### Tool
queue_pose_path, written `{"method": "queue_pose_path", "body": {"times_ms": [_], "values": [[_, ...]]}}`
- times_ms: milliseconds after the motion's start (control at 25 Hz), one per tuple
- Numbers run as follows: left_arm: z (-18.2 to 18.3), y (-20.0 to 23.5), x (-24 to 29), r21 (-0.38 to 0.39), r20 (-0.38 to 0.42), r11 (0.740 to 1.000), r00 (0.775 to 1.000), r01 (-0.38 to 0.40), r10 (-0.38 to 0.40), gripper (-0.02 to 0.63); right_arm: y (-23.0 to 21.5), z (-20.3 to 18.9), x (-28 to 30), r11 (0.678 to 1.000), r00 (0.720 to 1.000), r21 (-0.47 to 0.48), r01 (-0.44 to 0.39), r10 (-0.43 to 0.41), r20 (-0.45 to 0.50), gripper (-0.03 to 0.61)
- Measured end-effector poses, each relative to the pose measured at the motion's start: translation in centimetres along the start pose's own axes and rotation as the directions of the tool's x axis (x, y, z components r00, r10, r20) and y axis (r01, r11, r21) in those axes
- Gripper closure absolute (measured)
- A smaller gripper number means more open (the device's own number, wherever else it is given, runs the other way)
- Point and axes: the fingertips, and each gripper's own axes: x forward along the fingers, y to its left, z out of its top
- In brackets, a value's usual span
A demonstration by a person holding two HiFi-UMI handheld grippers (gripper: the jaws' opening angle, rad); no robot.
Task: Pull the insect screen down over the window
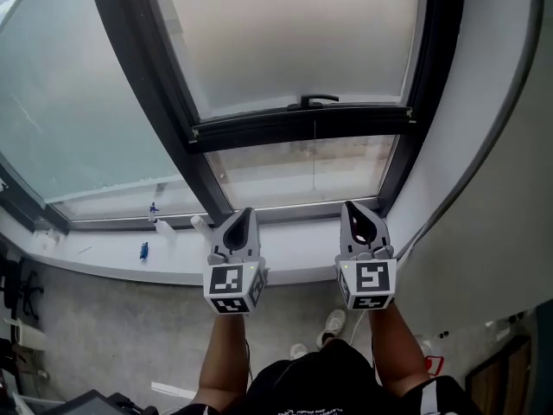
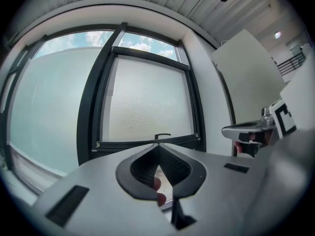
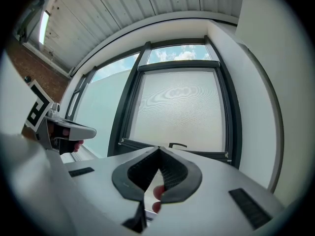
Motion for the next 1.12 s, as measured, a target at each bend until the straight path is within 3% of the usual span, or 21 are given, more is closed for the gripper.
{"method": "queue_pose_path", "body": {"times_ms": [240,600,1120], "values": [[-0.7,-2.4,-2.7,-0.007,0.008,1.000,1.000,0.021,-0.021,0.611,0.6,-0.3,-3.6,1.000,1.000,-0.030,0.001,-0.001,-0.002,0.574],[0.0,-5.8,-2.9,0.038,-0.021,0.999,0.999,-0.027,0.028,0.611,-2.2,-0.2,-5.4,1.000,1.000,-0.020,-0.012,0.012,0.003,0.574],[-0.4,-11.5,-5.7,0.042,-0.055,0.998,0.997,-0.043,0.046,0.611,-3.3,-1.1,-10.1,0.997,0.997,-0.005,-0.076,0.076,-0.007,0.575]]}}
